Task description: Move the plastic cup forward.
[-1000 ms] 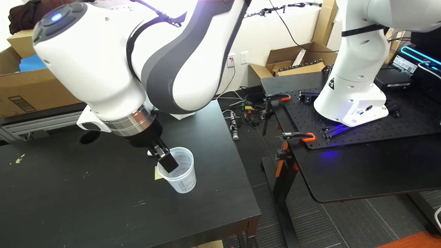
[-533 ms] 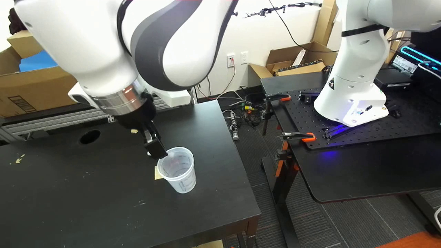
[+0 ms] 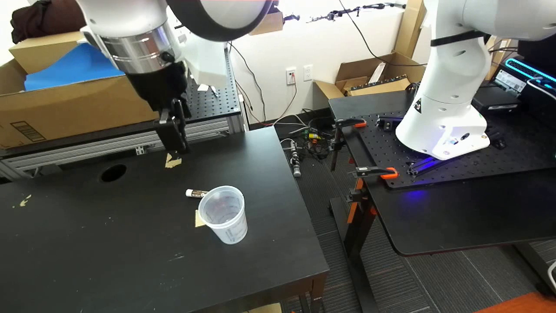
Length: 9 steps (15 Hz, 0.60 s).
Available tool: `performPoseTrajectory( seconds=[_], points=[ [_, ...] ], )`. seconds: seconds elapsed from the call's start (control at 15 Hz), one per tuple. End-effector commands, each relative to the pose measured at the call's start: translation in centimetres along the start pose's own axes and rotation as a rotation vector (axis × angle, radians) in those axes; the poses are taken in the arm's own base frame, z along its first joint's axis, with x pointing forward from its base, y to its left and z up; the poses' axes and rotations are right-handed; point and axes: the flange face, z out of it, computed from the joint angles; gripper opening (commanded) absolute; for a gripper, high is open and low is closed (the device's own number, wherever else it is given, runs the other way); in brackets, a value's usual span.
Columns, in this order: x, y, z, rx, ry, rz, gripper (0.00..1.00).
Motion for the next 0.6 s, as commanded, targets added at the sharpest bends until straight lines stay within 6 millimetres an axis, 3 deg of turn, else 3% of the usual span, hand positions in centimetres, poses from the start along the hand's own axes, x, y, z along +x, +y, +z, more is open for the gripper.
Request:
performPoseTrajectory(
  seconds=[0.0,0.13,0.2,0.33,0.53],
  points=[
    [-2.5,3.4,-2.1,-0.019,-0.013,0.131,1.00],
    [-3.2,5.4,-2.5,-0.017,-0.018,0.160,1.00],
    [-1.4,3.9,-1.5,-0.012,-0.009,0.110,1.00],
    [-2.1,5.3,-1.9,-0.014,-0.008,0.133,1.00],
    [-2.5,5.5,-1.9,-0.014,-0.009,0.139,1.00]
  ],
)
